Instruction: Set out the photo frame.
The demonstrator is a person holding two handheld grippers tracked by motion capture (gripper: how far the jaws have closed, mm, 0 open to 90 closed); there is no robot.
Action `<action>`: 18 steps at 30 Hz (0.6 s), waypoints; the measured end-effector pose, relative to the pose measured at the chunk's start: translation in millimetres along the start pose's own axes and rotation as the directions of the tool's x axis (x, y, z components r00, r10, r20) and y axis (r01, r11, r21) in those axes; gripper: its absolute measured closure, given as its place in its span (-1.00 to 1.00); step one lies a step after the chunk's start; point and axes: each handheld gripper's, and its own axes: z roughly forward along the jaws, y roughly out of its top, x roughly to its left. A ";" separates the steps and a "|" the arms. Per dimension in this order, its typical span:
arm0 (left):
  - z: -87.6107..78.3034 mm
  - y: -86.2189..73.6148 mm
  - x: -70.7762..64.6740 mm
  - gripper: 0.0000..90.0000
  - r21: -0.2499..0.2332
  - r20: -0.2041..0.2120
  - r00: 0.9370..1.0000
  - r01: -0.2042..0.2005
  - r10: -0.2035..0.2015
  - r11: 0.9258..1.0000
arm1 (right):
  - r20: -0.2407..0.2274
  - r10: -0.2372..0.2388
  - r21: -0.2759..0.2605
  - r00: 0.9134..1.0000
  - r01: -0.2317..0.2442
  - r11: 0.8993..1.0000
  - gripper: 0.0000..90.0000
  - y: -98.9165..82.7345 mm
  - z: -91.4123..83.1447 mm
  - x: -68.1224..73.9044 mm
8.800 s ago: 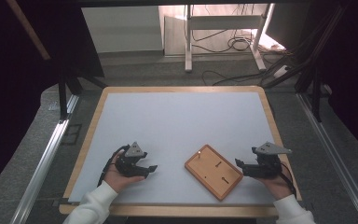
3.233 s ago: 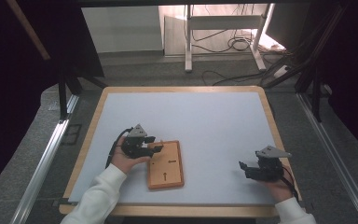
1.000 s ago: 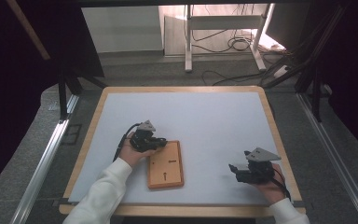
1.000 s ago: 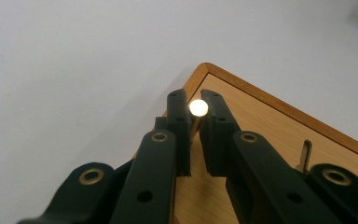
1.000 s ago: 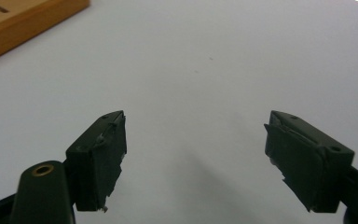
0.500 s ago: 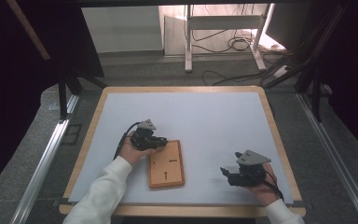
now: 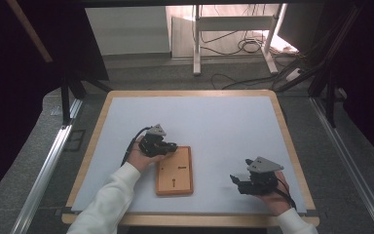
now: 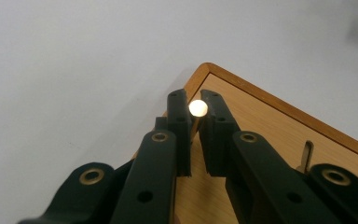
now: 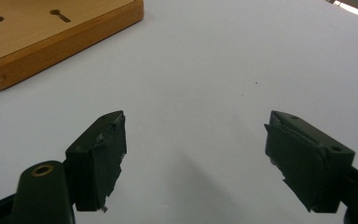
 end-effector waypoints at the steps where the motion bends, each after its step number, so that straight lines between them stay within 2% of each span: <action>1: -0.1 0.2 0.4 0.86 0.004 -0.001 1.000 -0.006 0.006 1.000 | 0.000 -0.001 0.001 1.000 0.001 1.000 -0.54 0.0 0.3 0.1; 8: 0.5 1.7 3.4 0.85 0.016 0.021 1.000 0.008 -0.009 1.000 | -0.013 -0.009 0.003 1.000 0.009 1.000 -0.54 0.9 1.9 2.5; 14: 0.8 2.9 10.8 0.84 0.025 0.069 0.997 0.041 -0.043 0.999 | -0.035 -0.023 -0.002 0.999 0.023 1.000 -0.55 4.1 3.6 9.5; 18: 0.9 4.6 13.8 0.84 0.038 0.083 0.996 0.039 -0.042 0.999 | -0.051 -0.041 -0.003 0.998 0.041 0.999 -0.56 7.4 4.5 15.3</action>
